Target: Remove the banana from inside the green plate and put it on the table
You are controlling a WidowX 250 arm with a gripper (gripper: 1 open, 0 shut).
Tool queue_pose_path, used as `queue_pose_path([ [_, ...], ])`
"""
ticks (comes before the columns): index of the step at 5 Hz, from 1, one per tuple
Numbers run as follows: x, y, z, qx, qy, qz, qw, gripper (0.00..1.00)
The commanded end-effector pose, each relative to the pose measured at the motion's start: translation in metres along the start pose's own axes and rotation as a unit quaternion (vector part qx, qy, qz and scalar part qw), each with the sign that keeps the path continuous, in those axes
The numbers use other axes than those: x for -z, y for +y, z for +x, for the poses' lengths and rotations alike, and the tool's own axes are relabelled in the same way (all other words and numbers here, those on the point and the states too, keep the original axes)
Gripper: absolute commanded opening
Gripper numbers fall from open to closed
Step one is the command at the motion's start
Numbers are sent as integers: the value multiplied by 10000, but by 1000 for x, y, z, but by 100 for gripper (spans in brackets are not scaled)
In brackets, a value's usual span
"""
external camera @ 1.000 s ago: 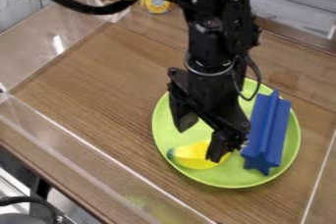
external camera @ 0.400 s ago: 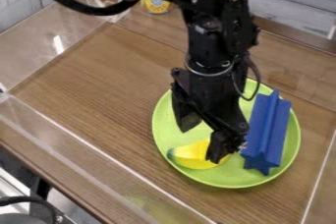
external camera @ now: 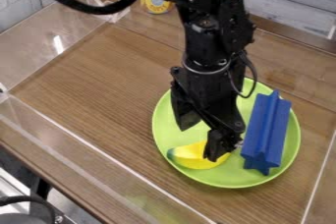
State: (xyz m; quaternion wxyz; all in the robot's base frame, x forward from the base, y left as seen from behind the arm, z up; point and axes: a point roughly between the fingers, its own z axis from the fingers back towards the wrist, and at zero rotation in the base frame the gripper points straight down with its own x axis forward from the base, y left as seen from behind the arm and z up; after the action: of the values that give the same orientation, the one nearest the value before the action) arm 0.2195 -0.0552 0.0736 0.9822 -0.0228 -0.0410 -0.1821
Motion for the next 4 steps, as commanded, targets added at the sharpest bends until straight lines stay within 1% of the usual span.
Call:
queue_pose_path([
  [1, -6, 5, 6, -5, -167, -2, 9999, 100],
  [4, -5, 9, 8, 83, -165, -43, 9998, 100],
])
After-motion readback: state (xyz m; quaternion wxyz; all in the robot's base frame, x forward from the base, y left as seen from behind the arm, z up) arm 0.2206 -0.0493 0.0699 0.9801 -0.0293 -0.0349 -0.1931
